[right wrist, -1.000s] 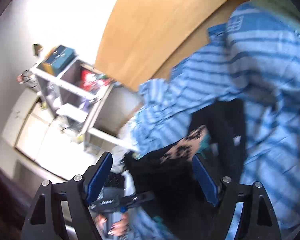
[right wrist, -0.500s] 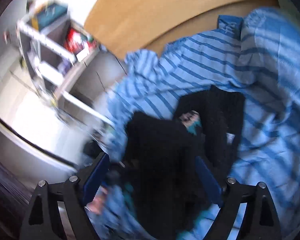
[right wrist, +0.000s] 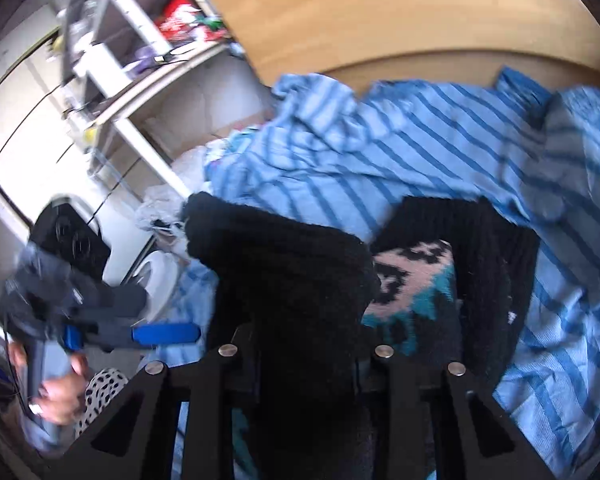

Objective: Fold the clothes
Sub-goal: 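Lift the folded sweater bundle with the left tool and reposition it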

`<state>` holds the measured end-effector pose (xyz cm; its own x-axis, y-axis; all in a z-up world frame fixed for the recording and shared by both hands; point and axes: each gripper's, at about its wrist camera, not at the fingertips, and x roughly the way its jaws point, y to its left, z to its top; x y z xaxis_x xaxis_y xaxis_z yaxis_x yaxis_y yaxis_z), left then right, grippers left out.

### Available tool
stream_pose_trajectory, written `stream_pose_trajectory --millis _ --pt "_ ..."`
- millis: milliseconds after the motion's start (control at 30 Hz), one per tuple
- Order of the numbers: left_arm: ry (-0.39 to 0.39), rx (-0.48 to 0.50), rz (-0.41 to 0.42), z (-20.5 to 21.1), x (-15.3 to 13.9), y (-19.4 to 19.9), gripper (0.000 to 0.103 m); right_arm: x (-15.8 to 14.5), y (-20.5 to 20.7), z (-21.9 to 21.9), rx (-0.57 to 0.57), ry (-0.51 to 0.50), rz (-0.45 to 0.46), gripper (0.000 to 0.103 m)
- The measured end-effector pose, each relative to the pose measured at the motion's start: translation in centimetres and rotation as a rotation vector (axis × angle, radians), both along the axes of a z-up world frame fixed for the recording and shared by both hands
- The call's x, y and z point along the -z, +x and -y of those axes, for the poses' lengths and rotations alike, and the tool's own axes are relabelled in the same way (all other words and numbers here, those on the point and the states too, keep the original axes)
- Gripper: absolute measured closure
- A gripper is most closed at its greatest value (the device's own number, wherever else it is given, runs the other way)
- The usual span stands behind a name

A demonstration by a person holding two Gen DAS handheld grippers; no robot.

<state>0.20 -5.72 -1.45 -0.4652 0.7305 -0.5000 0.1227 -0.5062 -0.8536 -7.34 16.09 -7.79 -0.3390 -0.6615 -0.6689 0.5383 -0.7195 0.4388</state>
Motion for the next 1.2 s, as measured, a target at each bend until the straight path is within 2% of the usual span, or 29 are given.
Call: stream_pose_trajectory --millis 33,100,167,233,333,467,533,633,800,867,933,967,1067,1200 --pt "0.026 0.019 -0.02 -0.2 -1.2 0.0 0.024 -0.5 0.9 0.1 -0.02 -0.002 -0.018 0.071" --pt "0.011 0.02 0.057 -0.6 -2.0 -0.2 0.024 -1.1 2.0 0.0 -0.03 0.004 -0.035 0.071" --pt "0.052 -0.021 0.174 -0.7 -1.4 0.0 0.024 -1.9 3.7 -0.6 -0.036 0.006 -0.055 0.071" --pt "0.16 -0.042 0.253 -0.8 -0.6 0.5 0.024 -2.8 5.9 -1.1 -0.054 0.018 -0.079 0.071" --pt "0.159 -0.032 0.298 -1.6 -1.0 2.0 0.024 -4.1 10.2 -1.8 -0.108 0.044 -0.102 0.071" --pt "0.157 -0.018 0.357 -2.6 -1.7 4.1 0.024 -3.9 15.4 -2.1 -0.177 0.121 -0.09 0.07" --pt "0.059 -0.02 0.352 -1.9 -2.7 5.9 0.024 -3.4 17.4 -2.2 -0.2 0.132 -0.074 0.07" --pt "-0.097 -0.08 0.318 -0.1 -4.3 5.9 0.024 -3.2 18.5 -1.9 -0.211 0.117 -0.069 0.07" --pt "-0.462 -0.021 0.149 -1.8 -9.3 2.0 0.024 -3.0 18.5 -1.3 -0.229 0.115 -0.068 0.069" --pt "-0.664 0.081 0.082 -4.4 -9.9 -0.3 0.024 -2.9 18.3 -1.4 -0.232 0.108 -0.06 0.069" --pt "-0.816 0.169 0.052 -6.8 -9.2 -2.3 0.024 -2.8 18.4 -1.6 -0.234 0.099 -0.052 0.069" --pt "-0.843 0.221 0.028 -7.8 -8.7 -3.1 0.024 -2.7 18.4 -1.7 -0.234 0.094 -0.047 0.069" --pt "-0.78 0.278 0.105 -8.1 -5.5 -5.2 0.024 -2.5 18.4 -1.9 -0.234 0.078 -0.03 0.069" --pt "-0.65 0.243 0.199 -6.7 -2.5 -6.7 0.024 -2.3 17.8 -2.3 -0.218 0.052 0.001 0.069"
